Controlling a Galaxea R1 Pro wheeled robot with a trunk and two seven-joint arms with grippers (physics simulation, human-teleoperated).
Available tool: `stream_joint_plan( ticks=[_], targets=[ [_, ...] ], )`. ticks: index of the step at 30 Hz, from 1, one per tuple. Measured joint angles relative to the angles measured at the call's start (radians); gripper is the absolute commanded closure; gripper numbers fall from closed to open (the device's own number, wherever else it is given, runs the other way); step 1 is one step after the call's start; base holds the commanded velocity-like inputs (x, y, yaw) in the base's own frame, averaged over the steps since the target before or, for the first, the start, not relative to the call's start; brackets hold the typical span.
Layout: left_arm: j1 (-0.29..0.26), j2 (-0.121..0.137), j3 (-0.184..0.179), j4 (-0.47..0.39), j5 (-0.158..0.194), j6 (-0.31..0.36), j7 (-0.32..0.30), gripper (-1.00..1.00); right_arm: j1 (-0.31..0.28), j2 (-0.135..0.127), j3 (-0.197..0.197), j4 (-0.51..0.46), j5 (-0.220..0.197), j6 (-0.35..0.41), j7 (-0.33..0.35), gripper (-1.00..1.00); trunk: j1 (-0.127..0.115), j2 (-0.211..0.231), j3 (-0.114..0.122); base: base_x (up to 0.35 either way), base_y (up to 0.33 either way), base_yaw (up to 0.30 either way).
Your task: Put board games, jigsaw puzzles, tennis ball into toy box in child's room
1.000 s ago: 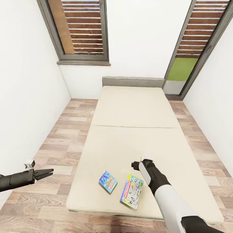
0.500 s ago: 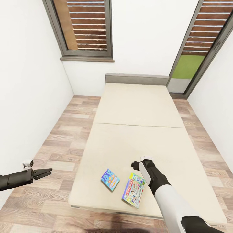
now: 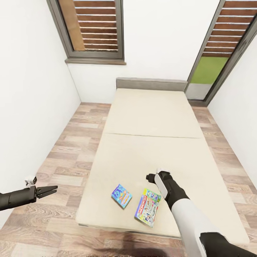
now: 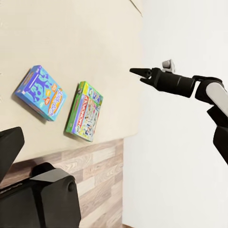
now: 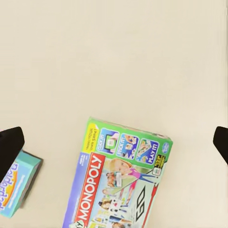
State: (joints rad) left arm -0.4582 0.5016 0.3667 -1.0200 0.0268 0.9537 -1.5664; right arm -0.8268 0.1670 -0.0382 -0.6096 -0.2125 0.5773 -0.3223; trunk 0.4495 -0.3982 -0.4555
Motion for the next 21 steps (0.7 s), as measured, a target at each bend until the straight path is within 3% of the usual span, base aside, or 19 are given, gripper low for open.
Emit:
stream_joint_plan(
  ticks=[3,5,21],
  targets=[
    [0.000,-0.001,0.000,0.000,0.000,-0.001,0.000,-1.00,-0.013,-0.001,-0.051,0.002,0.001,0.000,0.001,-1.00,0.000,0.000,-0.005,0.000,0.000,0.000],
    [0.000,-0.002,-0.001,-0.001,0.000,-0.001,0.000,-1.00,-0.014,0.002,-0.063,0.002,0.002,0.000,0.001,-1.00,0.000,0.000,-0.008,0.000,0.000,0.000],
    [0.000,-0.003,-0.001,-0.002,0.003,-0.001,0.000,-1.00,-0.015,0.007,-0.069,0.002,0.005,-0.004,0.002,-1.00,0.000,0.000,-0.035,0.000,0.000,0.000]
  ],
)
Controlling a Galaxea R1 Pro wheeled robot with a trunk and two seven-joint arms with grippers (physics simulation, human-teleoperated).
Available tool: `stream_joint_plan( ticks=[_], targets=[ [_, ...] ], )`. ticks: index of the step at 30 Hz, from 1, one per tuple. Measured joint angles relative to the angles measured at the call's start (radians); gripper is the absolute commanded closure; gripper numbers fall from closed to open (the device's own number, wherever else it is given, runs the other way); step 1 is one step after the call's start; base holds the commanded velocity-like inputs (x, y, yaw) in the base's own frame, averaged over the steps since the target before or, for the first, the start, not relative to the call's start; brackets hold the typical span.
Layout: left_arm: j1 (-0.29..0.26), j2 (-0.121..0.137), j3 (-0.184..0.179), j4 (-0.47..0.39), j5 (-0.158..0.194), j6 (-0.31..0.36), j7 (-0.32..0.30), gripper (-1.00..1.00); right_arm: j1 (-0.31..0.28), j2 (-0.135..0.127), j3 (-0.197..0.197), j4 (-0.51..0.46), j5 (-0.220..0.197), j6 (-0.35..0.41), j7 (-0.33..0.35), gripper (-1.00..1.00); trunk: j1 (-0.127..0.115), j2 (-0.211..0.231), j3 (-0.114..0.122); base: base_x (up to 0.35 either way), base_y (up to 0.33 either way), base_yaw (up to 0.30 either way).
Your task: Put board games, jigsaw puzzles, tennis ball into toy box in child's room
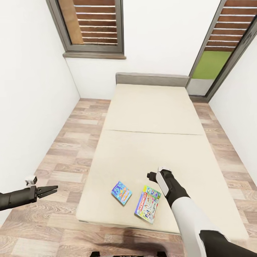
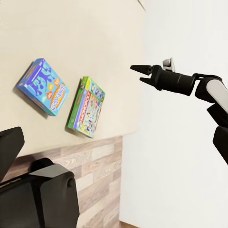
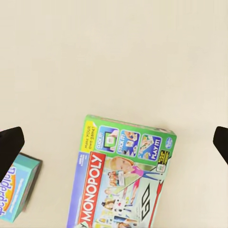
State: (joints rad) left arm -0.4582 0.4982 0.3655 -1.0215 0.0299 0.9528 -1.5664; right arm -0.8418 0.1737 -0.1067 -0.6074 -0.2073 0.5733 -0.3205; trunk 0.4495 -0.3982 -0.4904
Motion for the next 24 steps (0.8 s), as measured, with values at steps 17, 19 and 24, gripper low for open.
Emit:
stream_joint_plan(
  ticks=[17,19,24],
  targets=[
    [0.000,0.005,0.002,0.000,0.001,0.000,0.000,-1.00,0.000,-0.002,0.002,-0.003,0.002,-0.002,0.000,-1.00,0.000,0.000,-0.028,0.000,0.000,0.000],
    [0.000,0.007,0.001,0.000,0.002,0.000,0.000,-1.00,0.000,-0.003,0.001,-0.003,0.002,-0.002,0.000,-1.00,0.000,0.000,-0.032,0.000,0.000,0.000],
    [0.000,0.006,0.001,0.000,0.003,0.000,0.000,-1.00,0.000,-0.005,0.000,-0.003,0.002,-0.002,0.000,-1.00,0.000,0.000,-0.040,0.000,0.000,0.000]
  ],
)
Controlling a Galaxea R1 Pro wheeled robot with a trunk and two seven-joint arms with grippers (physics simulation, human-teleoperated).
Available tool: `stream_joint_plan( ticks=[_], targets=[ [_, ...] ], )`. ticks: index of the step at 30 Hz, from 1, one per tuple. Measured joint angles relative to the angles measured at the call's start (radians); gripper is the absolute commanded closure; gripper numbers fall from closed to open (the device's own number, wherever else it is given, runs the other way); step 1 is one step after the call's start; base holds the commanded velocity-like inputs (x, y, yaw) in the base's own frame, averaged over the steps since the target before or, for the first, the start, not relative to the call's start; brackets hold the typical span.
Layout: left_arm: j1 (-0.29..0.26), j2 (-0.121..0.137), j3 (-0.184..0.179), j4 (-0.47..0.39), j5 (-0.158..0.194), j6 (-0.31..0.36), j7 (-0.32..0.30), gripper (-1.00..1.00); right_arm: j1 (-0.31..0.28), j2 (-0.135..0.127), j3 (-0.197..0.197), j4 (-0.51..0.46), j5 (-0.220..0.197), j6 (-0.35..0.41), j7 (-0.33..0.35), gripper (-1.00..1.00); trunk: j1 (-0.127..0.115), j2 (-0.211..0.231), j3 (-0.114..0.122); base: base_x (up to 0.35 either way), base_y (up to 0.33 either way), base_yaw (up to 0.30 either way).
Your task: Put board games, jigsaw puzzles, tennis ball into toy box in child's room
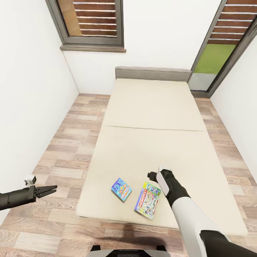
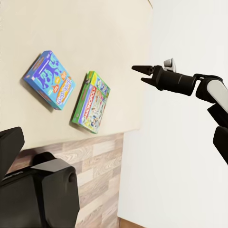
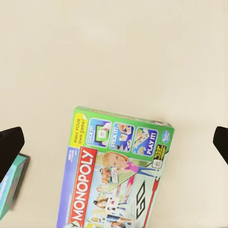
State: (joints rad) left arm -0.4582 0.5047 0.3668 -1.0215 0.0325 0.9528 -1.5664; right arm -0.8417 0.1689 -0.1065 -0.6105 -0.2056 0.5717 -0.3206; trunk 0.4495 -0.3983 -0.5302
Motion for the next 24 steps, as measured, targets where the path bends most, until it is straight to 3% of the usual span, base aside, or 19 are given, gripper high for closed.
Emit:
stream_joint_plan(
  ticks=[24],
  targets=[
    [0.000,0.000,0.000,0.000,-0.001,0.000,0.000,-1.00,0.000,0.001,0.000,-0.002,-0.001,0.000,0.000,-1.00,0.000,0.000,-0.040,0.000,0.000,0.000]
  ],
)
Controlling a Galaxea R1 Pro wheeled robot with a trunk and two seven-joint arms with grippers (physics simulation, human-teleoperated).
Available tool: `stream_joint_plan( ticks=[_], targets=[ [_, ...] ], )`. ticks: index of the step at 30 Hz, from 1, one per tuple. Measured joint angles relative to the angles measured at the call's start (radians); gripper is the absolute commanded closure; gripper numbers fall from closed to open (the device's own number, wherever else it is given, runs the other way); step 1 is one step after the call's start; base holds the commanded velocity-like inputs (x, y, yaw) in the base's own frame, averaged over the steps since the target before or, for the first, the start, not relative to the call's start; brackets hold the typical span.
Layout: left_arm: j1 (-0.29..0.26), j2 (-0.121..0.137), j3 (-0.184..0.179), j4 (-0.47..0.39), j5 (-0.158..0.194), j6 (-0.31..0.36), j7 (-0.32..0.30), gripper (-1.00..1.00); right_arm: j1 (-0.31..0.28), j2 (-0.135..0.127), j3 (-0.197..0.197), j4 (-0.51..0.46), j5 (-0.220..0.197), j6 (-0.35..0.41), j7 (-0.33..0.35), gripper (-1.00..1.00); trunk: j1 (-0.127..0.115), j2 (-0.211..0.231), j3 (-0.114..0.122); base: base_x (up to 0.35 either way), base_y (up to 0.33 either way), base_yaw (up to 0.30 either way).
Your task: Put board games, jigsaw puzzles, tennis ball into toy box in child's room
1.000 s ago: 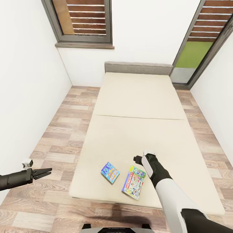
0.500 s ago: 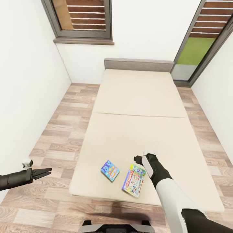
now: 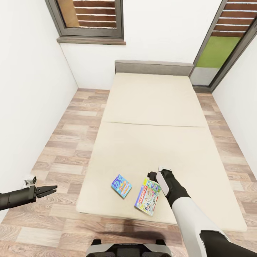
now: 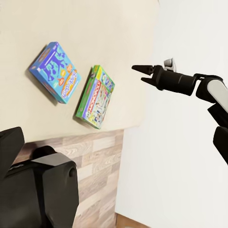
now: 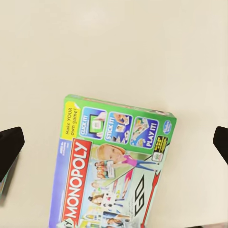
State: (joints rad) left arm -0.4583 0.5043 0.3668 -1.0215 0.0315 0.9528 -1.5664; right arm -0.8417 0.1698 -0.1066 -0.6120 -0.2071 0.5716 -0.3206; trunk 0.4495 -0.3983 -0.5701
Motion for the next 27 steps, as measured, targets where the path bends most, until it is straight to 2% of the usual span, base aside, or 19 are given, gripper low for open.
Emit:
stream_joint_plan(
  ticks=[27],
  targets=[
    [0.000,0.001,0.000,0.000,-0.002,0.000,0.000,-1.00,0.000,-0.003,-0.001,-0.002,0.001,-0.002,0.000,-1.00,0.000,0.000,-0.045,0.000,0.000,0.000]
  ],
)
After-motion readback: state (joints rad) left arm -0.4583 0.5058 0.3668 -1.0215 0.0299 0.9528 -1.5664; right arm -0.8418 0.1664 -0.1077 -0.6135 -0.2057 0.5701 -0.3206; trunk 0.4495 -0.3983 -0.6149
